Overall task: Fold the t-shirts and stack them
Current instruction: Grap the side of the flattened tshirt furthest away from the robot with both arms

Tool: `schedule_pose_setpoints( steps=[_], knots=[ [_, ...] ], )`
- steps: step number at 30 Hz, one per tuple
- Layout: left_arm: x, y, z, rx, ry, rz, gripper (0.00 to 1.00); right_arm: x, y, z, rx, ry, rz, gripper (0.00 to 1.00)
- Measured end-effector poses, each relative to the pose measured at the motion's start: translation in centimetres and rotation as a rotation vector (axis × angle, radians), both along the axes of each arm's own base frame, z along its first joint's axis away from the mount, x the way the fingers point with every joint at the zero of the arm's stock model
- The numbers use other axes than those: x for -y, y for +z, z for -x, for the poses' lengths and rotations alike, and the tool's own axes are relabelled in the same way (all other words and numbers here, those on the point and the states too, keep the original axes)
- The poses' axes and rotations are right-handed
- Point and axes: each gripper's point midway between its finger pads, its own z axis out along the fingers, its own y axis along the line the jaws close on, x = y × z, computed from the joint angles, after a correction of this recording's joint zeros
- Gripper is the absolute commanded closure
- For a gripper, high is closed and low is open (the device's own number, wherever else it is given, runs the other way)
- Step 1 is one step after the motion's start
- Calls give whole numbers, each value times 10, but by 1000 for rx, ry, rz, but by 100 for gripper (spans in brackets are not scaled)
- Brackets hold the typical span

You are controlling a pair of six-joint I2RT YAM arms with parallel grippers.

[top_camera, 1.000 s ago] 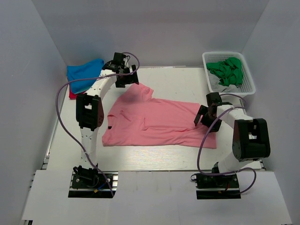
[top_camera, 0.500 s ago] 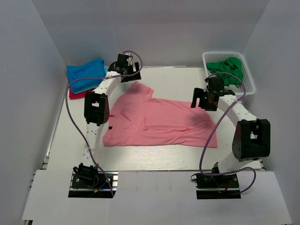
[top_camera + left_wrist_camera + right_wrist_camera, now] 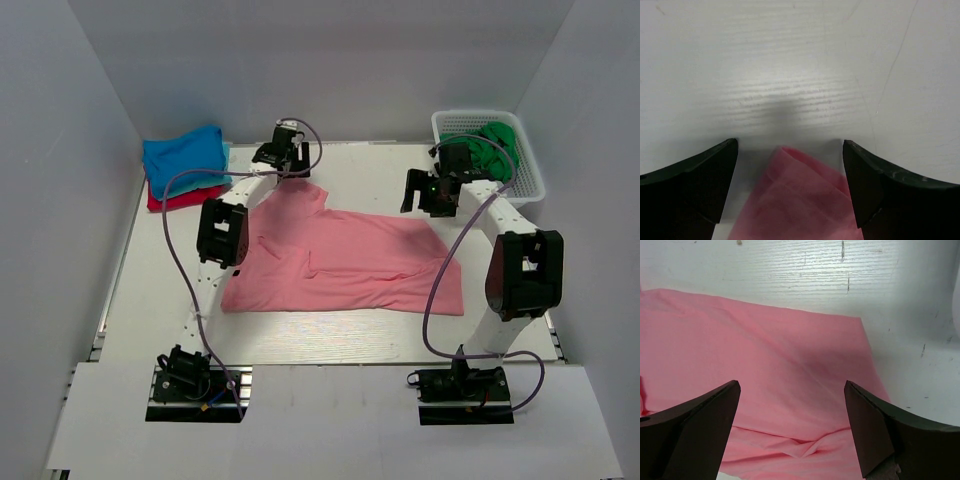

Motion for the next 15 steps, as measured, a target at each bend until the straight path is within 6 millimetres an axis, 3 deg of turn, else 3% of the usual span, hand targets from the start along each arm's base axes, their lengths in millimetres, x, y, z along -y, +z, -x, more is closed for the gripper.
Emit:
schedule_pose_setpoints(
  steps=[9,10,13,14,15],
  knots=[
    [7,-8,7,27,11,-114,54,8,-1,-1,-1,-42,35,10],
    [7,-8,7,27,10,-116,68,10,-2,-1,-1,-48,40,10],
    [7,-7,7,30,12,-114,84,13,-2,-2,0,-69,54,10],
    [6,-7,7,28,11,-115,100,15,-2,-3,1,-79,61,10],
    [6,-8,8,24,10,-117,100,17,-2,-3,2,-89,67,10]
  ],
)
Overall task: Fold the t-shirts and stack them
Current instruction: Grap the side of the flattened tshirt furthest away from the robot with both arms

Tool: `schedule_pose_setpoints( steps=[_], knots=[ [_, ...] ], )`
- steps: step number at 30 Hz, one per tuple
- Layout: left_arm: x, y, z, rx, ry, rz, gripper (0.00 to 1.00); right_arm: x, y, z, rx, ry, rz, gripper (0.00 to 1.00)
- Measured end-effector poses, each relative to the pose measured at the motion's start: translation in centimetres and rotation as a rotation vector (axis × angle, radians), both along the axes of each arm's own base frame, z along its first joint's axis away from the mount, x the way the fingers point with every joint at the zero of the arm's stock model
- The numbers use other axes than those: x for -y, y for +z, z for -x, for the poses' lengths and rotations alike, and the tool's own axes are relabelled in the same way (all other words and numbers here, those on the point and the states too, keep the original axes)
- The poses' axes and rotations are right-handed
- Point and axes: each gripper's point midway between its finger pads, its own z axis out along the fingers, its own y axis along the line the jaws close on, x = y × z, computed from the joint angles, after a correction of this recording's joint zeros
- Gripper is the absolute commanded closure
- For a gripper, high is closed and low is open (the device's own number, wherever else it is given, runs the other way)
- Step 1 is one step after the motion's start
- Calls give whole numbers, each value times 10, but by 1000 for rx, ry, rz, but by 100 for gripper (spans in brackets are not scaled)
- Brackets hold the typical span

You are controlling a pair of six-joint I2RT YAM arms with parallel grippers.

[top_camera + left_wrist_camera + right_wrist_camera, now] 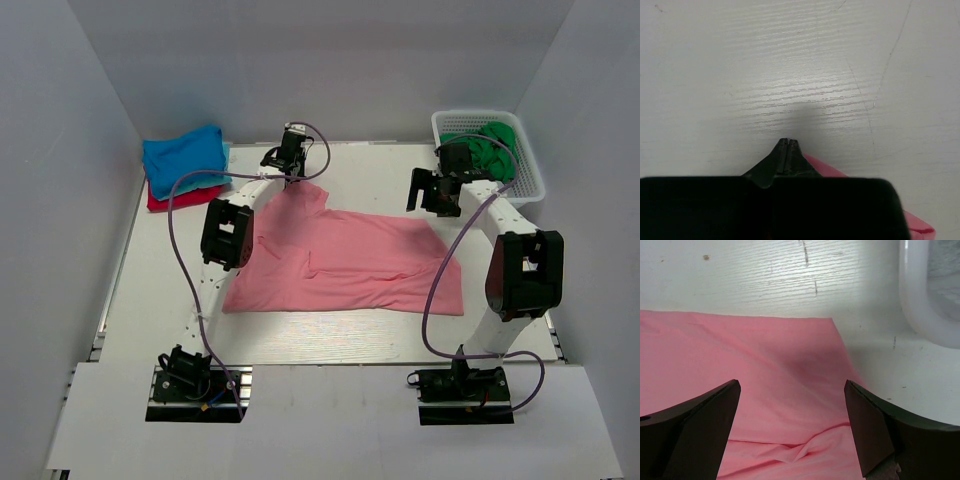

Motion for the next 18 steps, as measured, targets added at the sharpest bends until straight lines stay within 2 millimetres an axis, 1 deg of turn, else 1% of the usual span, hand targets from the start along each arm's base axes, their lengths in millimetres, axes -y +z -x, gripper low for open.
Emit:
schedule_pose_setpoints(
  steps=[6,9,11,13,18],
  knots=[
    [-6,1,3,-9,12,-21,100,13,-1,-2,6,-69,59,10],
    [-10,1,6,-25,16,-32,100,16,-3,-3,6,-94,81,10],
    [-15,1,8,-37,20,-37,100,17,-8,-4,-3,-110,95,10],
    [-19,1,9,-49,21,-38,100,15,-18,-8,-21,-120,110,10],
    [-22,0,17,-84,5,-24,100,5,-43,-15,-66,-135,122,10]
  ],
)
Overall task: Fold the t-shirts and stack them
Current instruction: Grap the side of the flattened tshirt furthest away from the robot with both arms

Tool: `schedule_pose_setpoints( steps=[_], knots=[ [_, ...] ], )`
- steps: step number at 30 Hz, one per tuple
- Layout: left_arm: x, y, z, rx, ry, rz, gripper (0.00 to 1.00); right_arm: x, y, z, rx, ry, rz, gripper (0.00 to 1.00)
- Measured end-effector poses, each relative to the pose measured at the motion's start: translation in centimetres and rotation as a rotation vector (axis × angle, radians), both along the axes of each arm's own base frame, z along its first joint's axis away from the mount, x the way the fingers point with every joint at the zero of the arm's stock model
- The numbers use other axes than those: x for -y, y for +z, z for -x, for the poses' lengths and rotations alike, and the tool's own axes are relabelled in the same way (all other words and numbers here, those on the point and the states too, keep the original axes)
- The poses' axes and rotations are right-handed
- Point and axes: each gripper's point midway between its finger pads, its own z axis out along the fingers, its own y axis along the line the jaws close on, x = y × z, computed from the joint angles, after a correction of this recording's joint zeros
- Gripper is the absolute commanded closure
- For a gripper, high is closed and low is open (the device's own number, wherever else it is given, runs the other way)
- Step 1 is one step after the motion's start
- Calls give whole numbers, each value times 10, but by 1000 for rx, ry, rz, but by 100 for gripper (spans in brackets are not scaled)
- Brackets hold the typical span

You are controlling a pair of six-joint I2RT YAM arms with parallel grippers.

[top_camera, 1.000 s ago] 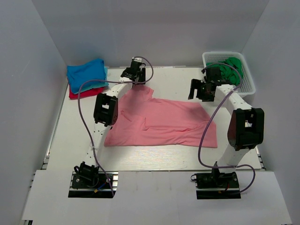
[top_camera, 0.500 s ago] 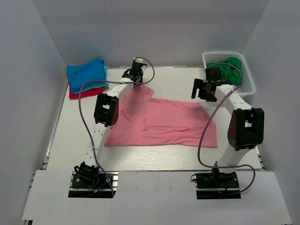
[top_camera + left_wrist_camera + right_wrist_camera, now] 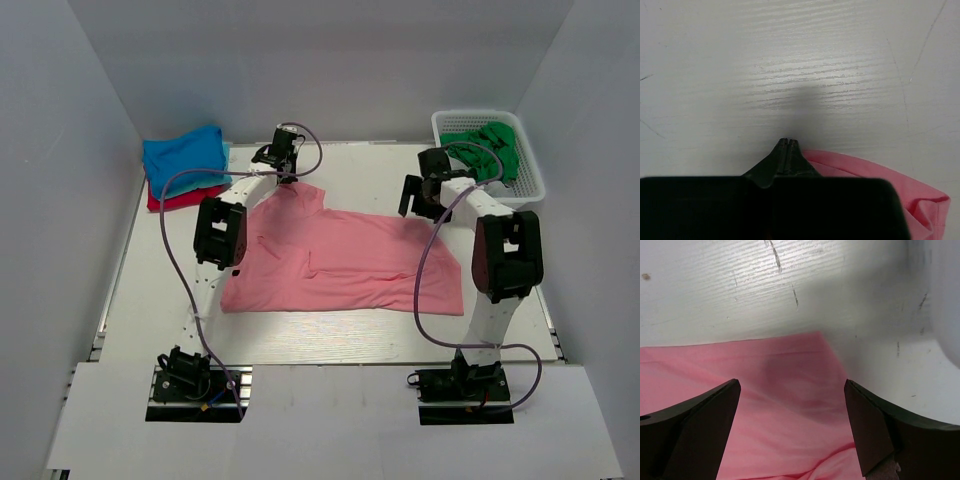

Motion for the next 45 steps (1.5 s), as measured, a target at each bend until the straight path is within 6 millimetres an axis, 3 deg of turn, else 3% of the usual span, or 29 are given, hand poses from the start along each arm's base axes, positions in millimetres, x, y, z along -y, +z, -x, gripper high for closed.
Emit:
schedule_pose_setpoints(
  steps=[4,14,20,21,25,29,33,38,42,45],
  knots=[
    [-1,0,3,-10,-6,8,100,-1,-13,1,-22,-29,19,11],
    [-6,-1,15,-46,-16,14,100,20,-28,-8,19,-114,103,18],
    [-6,0,18,-54,-21,19,100,17,-43,-5,5,-99,93,30],
    [-5,-1,19,-56,-23,21,100,16,-44,-5,6,-95,88,32],
    [-5,0,21,-67,-33,41,100,9,-46,-11,30,-65,62,62],
    [-3,6,21,-73,-51,87,100,6,-45,-16,50,-34,52,81],
    [0,20,22,-70,-69,139,100,7,-45,-20,67,-10,65,87],
    [0,55,26,-40,-77,185,100,8,-45,-19,92,31,81,87],
    [-5,84,46,-22,-79,196,100,10,-42,-11,104,71,94,89],
    [-10,101,73,-8,-78,205,100,10,-36,-7,125,98,99,89]
  ],
)
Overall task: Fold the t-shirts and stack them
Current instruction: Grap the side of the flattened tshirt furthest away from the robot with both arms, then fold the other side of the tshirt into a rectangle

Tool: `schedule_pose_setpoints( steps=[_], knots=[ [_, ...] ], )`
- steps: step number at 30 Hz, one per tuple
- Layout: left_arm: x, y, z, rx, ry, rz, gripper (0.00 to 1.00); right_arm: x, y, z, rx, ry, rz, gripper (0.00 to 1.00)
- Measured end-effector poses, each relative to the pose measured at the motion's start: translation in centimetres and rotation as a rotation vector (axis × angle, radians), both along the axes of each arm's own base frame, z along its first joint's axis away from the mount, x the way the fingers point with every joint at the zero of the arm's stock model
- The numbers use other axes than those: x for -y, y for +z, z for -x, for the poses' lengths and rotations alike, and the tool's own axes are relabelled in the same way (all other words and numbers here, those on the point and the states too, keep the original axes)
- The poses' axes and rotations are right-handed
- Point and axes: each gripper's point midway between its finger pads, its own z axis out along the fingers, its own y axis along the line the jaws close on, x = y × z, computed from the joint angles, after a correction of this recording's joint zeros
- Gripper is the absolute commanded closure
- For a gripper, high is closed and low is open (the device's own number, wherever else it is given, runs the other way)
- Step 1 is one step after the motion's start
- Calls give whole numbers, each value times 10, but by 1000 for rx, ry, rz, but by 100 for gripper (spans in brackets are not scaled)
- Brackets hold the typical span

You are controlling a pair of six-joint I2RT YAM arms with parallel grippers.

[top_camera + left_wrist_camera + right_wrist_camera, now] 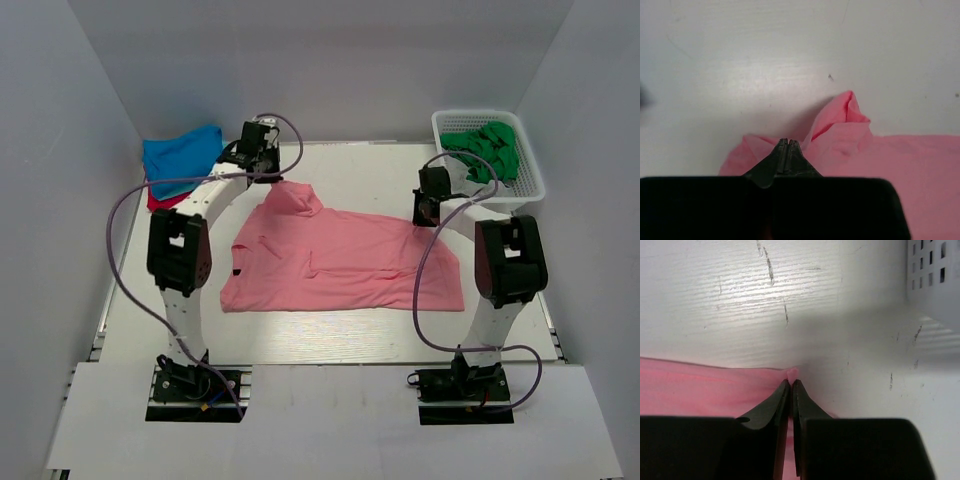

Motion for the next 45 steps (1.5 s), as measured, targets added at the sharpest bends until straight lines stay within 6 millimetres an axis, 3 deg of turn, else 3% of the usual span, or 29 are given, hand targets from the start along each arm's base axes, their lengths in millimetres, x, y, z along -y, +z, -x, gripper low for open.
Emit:
schedule_pose_setpoints(
  steps=[5,11,23,34,38,41,42,43,44,45],
  knots=[
    [-12,12,59,-12,25,35,100,-2,11,9,45,50,-11,86],
    [-21,8,120,-72,57,101,100,-5,22,21,89,92,-28,88],
    [-38,14,213,-157,129,200,100,0,27,45,110,84,-28,84],
    [-51,-15,280,-326,194,221,100,0,27,59,105,67,-40,80],
    [-41,-43,315,-469,180,285,93,0,24,71,91,56,-43,76],
    [-37,-66,357,-628,168,301,74,2,19,89,64,34,-44,64],
    [-36,-66,368,-665,160,309,65,4,17,97,51,26,-42,43],
    [-33,-62,379,-693,142,328,23,6,15,103,40,16,-41,40],
    [-29,-56,384,-697,116,348,3,8,14,108,31,7,-38,37],
    [-26,-48,387,-691,93,367,0,9,13,111,24,3,-35,26]
  ],
)
